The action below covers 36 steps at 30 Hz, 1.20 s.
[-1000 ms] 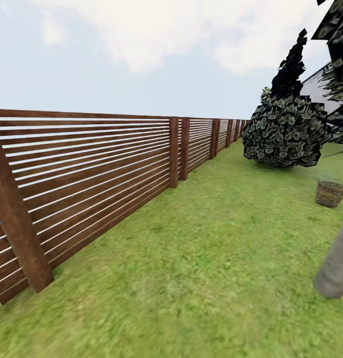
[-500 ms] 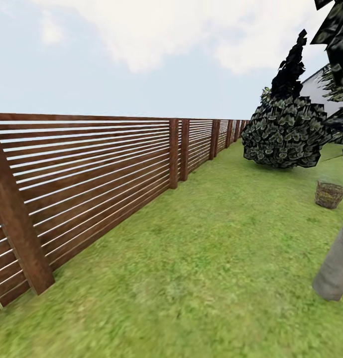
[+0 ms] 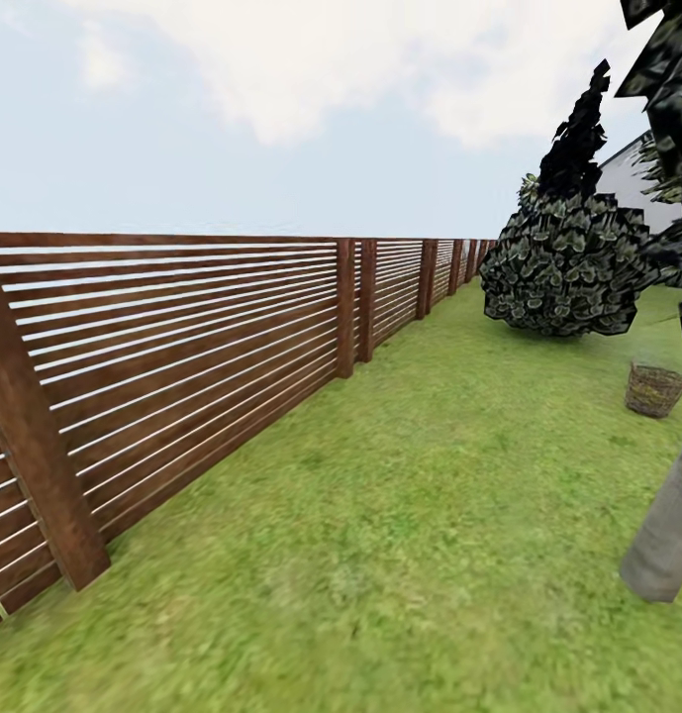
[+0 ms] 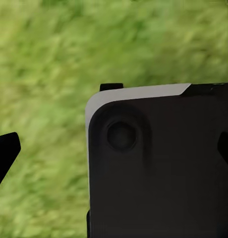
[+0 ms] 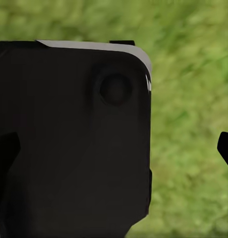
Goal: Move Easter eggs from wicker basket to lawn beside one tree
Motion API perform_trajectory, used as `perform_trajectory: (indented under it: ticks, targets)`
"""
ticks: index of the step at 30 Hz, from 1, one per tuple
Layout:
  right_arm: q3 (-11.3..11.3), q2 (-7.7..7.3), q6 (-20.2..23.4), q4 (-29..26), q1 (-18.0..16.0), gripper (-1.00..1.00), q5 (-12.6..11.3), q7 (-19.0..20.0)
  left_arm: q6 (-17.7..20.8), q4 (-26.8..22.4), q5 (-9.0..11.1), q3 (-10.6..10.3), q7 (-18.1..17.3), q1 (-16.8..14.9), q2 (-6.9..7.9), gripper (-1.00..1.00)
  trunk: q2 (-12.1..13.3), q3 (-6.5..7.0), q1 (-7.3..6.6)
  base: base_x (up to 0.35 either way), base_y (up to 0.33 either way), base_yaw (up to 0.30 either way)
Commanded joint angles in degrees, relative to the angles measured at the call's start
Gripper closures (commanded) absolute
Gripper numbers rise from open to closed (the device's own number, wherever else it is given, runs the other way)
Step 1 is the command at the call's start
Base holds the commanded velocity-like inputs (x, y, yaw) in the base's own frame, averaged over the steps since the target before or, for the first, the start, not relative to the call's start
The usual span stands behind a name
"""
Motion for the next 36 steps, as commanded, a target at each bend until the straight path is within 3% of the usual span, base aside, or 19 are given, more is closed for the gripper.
perform_trajectory:
  ticks: [1, 36]
  targets:
    - [-0.05, 0.0, -0.28, 0.08, -0.03, -1.0, -0.02, 0.01, -0.38, 0.05, -0.05, -0.04, -0.04, -0.03, 0.01, -1.0, 0.38, 0.14, -0.23, 0.0, 0.0, 0.0]
    - [-0.2, 0.1, -0.28, 0.08, -0.03, -1.0, -0.11, -0.16, -2.3, -0.03, 0.12, 0.26, 0.11, -0.08, -0.2, -1.0, 14.42, 6.42, -7.91, 0.0, 0.0, 0.0]
